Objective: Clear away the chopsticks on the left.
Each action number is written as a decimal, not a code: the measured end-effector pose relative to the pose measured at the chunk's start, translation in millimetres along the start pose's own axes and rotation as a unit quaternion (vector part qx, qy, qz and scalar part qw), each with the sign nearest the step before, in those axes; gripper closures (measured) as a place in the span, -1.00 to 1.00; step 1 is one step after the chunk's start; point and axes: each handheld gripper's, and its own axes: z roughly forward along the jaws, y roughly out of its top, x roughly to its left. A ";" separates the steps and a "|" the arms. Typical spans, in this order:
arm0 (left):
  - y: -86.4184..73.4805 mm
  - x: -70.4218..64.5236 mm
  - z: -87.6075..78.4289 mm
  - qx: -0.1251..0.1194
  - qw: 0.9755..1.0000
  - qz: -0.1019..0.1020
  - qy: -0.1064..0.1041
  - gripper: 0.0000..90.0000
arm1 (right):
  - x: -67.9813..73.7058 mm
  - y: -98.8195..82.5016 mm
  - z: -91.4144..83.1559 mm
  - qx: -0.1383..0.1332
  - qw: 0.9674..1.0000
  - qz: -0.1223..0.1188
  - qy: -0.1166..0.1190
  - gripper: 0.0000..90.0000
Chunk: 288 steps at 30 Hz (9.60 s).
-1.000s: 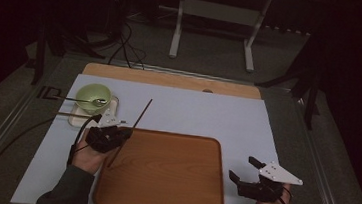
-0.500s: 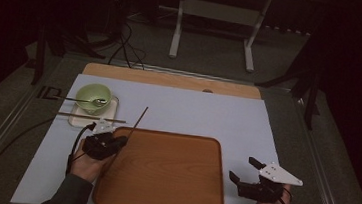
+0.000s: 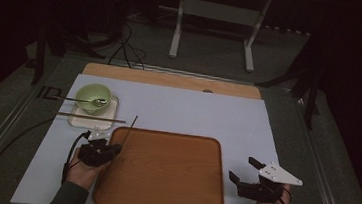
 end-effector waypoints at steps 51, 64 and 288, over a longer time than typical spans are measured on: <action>-37.2 -25.2 -12.9 0.045 0.997 0.029 0.062 0.57 | 1.2 0.8 0.3 0.001 1.000 -0.006 0.001 -0.70; -35.3 -29.8 -10.4 0.045 0.995 0.051 0.074 0.39 | 1.3 0.8 0.5 0.001 1.000 -0.006 0.002 -0.70; 66.2 74.2 16.3 0.056 0.991 0.085 0.088 0.88 | 0.7 1.1 2.9 0.008 1.000 -0.006 0.010 -0.70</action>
